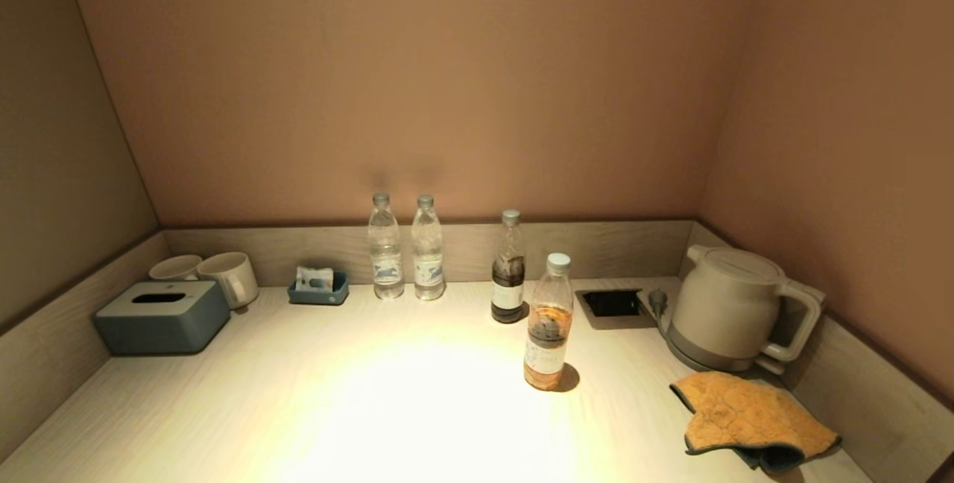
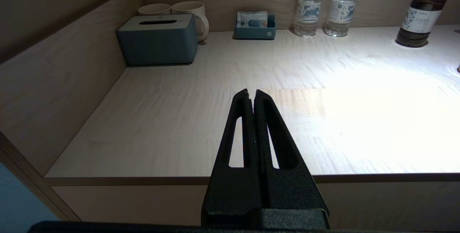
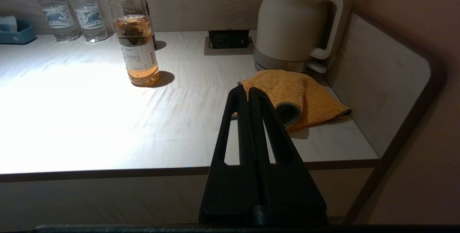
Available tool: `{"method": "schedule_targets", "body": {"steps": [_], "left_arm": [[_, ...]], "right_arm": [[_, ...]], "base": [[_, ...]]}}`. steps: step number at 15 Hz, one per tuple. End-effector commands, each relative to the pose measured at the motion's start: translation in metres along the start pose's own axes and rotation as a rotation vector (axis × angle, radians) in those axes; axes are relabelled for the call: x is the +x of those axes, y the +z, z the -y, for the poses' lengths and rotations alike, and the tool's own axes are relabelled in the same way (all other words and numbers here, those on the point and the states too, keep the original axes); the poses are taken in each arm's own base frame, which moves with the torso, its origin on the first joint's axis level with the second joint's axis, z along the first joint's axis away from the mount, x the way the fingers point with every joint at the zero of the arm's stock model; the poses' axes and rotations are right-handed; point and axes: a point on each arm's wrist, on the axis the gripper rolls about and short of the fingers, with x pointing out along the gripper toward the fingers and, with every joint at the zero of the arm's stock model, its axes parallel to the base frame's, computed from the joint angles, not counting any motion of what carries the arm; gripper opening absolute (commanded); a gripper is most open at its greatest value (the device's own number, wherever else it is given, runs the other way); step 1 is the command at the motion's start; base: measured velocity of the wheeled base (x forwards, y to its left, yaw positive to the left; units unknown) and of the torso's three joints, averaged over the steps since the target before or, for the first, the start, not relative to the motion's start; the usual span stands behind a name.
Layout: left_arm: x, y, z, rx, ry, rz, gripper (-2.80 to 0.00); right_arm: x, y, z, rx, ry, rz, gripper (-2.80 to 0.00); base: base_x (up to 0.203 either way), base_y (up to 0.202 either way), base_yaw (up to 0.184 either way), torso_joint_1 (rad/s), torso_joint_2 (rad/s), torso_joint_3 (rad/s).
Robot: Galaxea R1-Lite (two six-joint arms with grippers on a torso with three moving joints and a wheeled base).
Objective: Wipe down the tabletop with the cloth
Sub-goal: Pick up the tablecloth
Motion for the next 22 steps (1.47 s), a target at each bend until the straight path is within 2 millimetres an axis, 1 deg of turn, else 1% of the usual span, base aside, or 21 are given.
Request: {"method": "schedule_targets", "body": {"steps": [1, 4, 5, 9, 10, 11, 12, 13, 14, 15, 17, 19, 20, 21, 22], "left_arm": [[0.0, 0.0, 0.0, 0.0, 0.0, -0.001, -2.8], [0.0, 0.0, 0.0, 0.0, 0.0, -0.001, -2.8], [0.0, 0.0, 0.0, 0.0, 0.0, -0.001, -2.8], [0.0, 0.0, 0.0, 0.0, 0.0, -0.001, -2.8], [0.0, 0.0, 0.0, 0.0, 0.0, -0.001, -2.8], [0.0, 0.0, 0.0, 0.0, 0.0, -0.001, -2.8], [0.0, 0.0, 0.0, 0.0, 0.0, -0.001, -2.8], [0.0, 0.0, 0.0, 0.0, 0.0, -0.001, -2.8], [0.0, 0.0, 0.0, 0.0, 0.0, -0.001, -2.8], [0.0, 0.0, 0.0, 0.0, 0.0, -0.001, -2.8], [0.0, 0.0, 0.0, 0.0, 0.0, -0.001, -2.8], [0.0, 0.0, 0.0, 0.0, 0.0, -0.001, -2.8], [0.0, 0.0, 0.0, 0.0, 0.0, -0.001, -2.8], [0.0, 0.0, 0.0, 0.0, 0.0, -0.001, -2.8], [0.0, 0.0, 0.0, 0.0, 0.0, -0.001, -2.8]], "right_arm": [[0.0, 0.0, 0.0, 0.0, 0.0, -0.001, -2.8], [-0.001, 0.002, 0.0, -0.007, 0.002, 0.003, -2.8], [-0.003, 0.01, 0.0, -0.009, 0.004, 0.022, -2.8], [-0.003, 0.01, 0.0, -0.006, 0.006, 0.017, -2.8], [-0.004, 0.018, 0.0, 0.006, 0.008, 0.006, -2.8], [-0.001, 0.031, 0.0, 0.026, 0.013, -0.016, -2.8], [0.006, 0.045, 0.0, 0.046, 0.016, -0.066, -2.8], [0.019, 0.059, 0.0, 0.067, 0.016, -0.138, -2.8], [0.036, 0.072, 0.0, 0.088, 0.014, -0.218, -2.8], [0.058, 0.085, -0.001, 0.105, 0.007, -0.293, -2.8], [0.11, 0.103, -0.001, 0.128, -0.012, -0.429, -2.8], [0.164, 0.115, -0.001, 0.145, -0.038, -0.516, -2.8], [0.184, 0.12, 0.0, 0.147, -0.059, -0.529, -2.8], [0.21, 0.118, 0.001, 0.14, -0.104, -0.575, -2.8], [0.242, 0.107, 0.004, 0.125, -0.162, -0.645, -2.8]], "base": [[0.0, 0.0, 0.0, 0.0, 0.0, 0.0], [0.0, 0.0, 0.0, 0.0, 0.0, 0.0], [0.0, 0.0, 0.0, 0.0, 0.0, 0.0], [0.0, 0.0, 0.0, 0.0, 0.0, 0.0], [0.0, 0.0, 0.0, 0.0, 0.0, 0.0], [0.0, 0.0, 0.0, 0.0, 0.0, 0.0], [0.0, 0.0, 0.0, 0.0, 0.0, 0.0], [0.0, 0.0, 0.0, 0.0, 0.0, 0.0], [0.0, 0.0, 0.0, 0.0, 0.0, 0.0], [0.0, 0.0, 0.0, 0.0, 0.0, 0.0], [0.0, 0.0, 0.0, 0.0, 0.0, 0.0], [0.0, 0.0, 0.0, 0.0, 0.0, 0.0], [0.0, 0.0, 0.0, 0.0, 0.0, 0.0], [0.0, 0.0, 0.0, 0.0, 0.0, 0.0], [0.0, 0.0, 0.0, 0.0, 0.0, 0.0]]}}
